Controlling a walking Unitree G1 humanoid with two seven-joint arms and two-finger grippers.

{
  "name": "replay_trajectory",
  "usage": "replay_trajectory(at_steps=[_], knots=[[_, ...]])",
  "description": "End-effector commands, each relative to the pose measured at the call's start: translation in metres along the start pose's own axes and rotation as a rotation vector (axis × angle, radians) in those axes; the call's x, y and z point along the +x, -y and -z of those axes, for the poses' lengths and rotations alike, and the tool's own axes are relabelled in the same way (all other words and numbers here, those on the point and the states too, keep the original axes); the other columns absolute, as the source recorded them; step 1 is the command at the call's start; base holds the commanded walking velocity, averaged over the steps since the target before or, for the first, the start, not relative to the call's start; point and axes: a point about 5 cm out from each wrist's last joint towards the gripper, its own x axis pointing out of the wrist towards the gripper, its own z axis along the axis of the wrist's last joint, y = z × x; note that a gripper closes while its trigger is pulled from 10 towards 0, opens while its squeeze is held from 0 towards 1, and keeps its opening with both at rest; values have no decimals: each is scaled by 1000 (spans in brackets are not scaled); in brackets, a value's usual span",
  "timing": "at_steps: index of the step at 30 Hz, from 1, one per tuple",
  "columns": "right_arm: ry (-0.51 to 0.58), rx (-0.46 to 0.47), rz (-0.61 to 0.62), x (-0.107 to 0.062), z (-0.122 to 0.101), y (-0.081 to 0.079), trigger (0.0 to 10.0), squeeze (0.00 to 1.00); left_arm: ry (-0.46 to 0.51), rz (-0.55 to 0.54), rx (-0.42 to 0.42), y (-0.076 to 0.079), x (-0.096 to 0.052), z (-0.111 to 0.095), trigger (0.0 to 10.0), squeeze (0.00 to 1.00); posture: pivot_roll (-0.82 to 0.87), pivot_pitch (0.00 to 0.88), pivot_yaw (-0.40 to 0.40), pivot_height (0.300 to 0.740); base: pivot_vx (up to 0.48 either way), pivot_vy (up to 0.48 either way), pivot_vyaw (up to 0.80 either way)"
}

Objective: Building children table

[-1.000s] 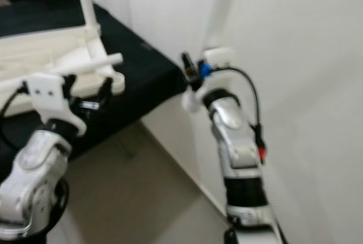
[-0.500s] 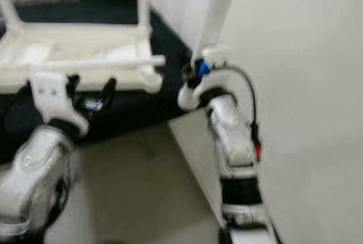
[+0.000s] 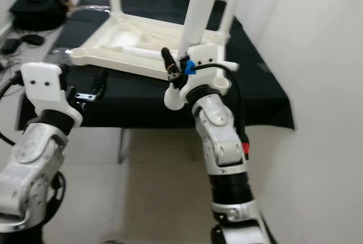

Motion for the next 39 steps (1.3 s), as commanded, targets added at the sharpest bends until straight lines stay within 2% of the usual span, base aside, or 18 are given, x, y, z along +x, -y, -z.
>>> replay_trajectory(at_steps=[1, 5, 15, 22, 25, 28, 29, 30, 32, 34, 35, 37, 39], knots=[[2, 12, 26, -3, -1, 6, 10000, 0, -4, 16, 2, 3, -1, 0, 10000, 0, 9, 147, -106, 740, 315, 0, 0], [2, 14, 16, -4, 0, 3, 10000, 0, 6, 44, 19, 7, 0, -3, 10000, 0, 13, 147, -106, 740, 358, 0, 0], [22, 16, 9, -1, -5, 3, 10000, 0, 1, 52, 29, 6, -1, -4, 10000, 0, 17, 136, -102, 740, 379, 0, 0], [52, 15, 11, 4, -12, 8, 10000, 0, -5, 61, 29, 7, 0, -4, 10000, 0, 18, 135, -103, 740, 382, 0, 0], [63, 29, -6, 6, -15, 10, 10000, 0, -16, 53, 24, 7, 0, -2, 10000, 0, 17, 128, -102, 740, 0, 0, 0], [86, 72, -45, 10, -22, 17, 10000, 0, -20, 44, 19, 6, 0, -2, 10000, 0, 17, 127, -102, 740, 0, 0, 0], [93, 73, -68, 13, -25, 25, 10000, 0, -18, 41, 14, 6, 0, -2, 10000, 0, 17, 125, -103, 740, 0, 0, 0], [89, 49, -66, 16, -27, 36, 10000, 0, -16, 43, 6, 6, -1, -2, 10000, 0, 18, 126, -103, 740, 0, 0, 0], [89, 49, -66, 16, -27, 36, 10000, 0, -16, 43, 6, 6, -1, -2, 10000, 0, 18, 126, -103, 740, 0, 0, 0], [71, 7, -80, 20, -29, 58, 10000, 0, -27, 63, 1, 8, -3, -1, 10000, 0, 24, 126, -101, 740, 0, 0, 0], [71, 7, -80, 20, -29, 58, 10000, 0, -27, 63, 1, 8, -3, -1, 10000, 0, 24, 126, -101, 740, 0, 0, 0], [56, -8, -102, 22, -31, 72, 10000, 0, -40, 84, 5, 10, -5, 1, 10000, 0, 25, 127, -100, 740, 0, 0, 0], [56, -8, -102, 22, -31, 72, 10000, 0, -40, 84, 5, 10, -5, 1, 10000, 0, 25, 127, -100, 740, 0, 0, 0]])
